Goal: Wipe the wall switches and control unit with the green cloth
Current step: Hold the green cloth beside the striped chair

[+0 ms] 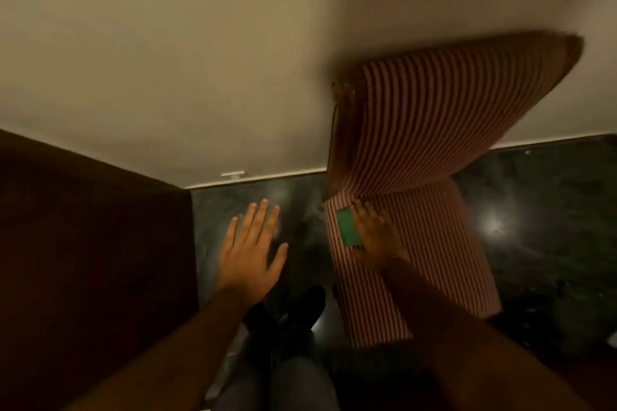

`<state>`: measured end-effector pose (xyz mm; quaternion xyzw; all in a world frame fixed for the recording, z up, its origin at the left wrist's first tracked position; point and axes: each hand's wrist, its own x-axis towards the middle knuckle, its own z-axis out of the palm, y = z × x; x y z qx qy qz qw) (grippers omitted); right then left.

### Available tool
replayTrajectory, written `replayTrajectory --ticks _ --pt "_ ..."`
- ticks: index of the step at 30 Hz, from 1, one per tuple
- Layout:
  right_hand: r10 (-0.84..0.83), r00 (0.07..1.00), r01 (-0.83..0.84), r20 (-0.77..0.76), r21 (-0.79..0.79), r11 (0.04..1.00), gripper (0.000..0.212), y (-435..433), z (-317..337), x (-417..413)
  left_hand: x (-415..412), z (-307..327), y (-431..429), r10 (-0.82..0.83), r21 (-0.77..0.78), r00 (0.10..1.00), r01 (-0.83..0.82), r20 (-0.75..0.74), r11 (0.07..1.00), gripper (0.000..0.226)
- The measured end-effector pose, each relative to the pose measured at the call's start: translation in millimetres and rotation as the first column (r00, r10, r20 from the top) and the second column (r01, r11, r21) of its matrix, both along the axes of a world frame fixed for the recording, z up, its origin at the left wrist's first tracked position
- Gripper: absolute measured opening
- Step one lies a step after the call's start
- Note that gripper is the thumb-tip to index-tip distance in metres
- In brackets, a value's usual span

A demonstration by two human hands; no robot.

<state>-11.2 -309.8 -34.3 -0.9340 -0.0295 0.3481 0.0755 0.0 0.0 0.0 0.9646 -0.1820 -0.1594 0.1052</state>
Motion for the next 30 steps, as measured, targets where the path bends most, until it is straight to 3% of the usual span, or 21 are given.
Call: replayTrajectory --ticks 6,12,14,18,22,24,26,28,29,30 --pt "0.225 0.973 -0.230 -0.052 -0.105 0.968 0.084 -9 -45 28 -1 -18 4 0.058 0.050 0.994 -0.053 -0.096 0.997 0.079" --pt "0.270 0.961 -0.275 -0.053 -0.147 0.950 0.093 -7 -52 31 -13 -13 8 0.103 0.100 0.977 -0.086 -0.184 0.991 0.081" --pt "0.272 0.960 -0.279 -0.064 -0.165 0.946 0.088 -8 -50 30 -14 -9 7 0.126 0.120 0.972 -0.103 -0.199 0.987 0.083" --pt "0.187 0.982 -0.190 -0.031 -0.122 0.974 0.066 -5 -51 23 -19 -7 9 0.139 0.123 0.968 -0.116 -0.207 0.986 0.082" --pt "0.118 0.993 -0.116 0.024 -0.060 0.991 0.069 0 -37 23 -25 -2 18 0.084 0.159 0.979 -0.054 -0.188 0.986 0.078" --pt "-0.142 0.990 0.144 -0.022 0.131 0.981 0.067 4 -22 23 -29 1 22 0.096 0.149 0.974 -0.066 -0.205 0.987 0.078" --pt "-0.474 0.874 0.481 -0.109 0.340 0.808 0.061 16 4 13 -31 24 26 0.114 0.130 0.981 -0.094 -0.160 0.987 0.078" --pt "-0.760 0.576 0.786 -0.300 0.459 0.414 0.047 27 35 21 -31 52 32 0.053 0.142 0.994 -0.040 -0.091 0.989 0.075" --pt "-0.830 0.394 0.855 -0.395 0.489 0.173 0.043 34 53 25 -34 65 36 -0.001 0.174 0.999 0.009 -0.044 0.985 0.073" --pt "-0.854 0.267 0.863 -0.446 0.506 0.006 0.041 44 75 35 -31 85 43 -0.038 0.217 0.999 0.035 0.007 0.976 0.071"
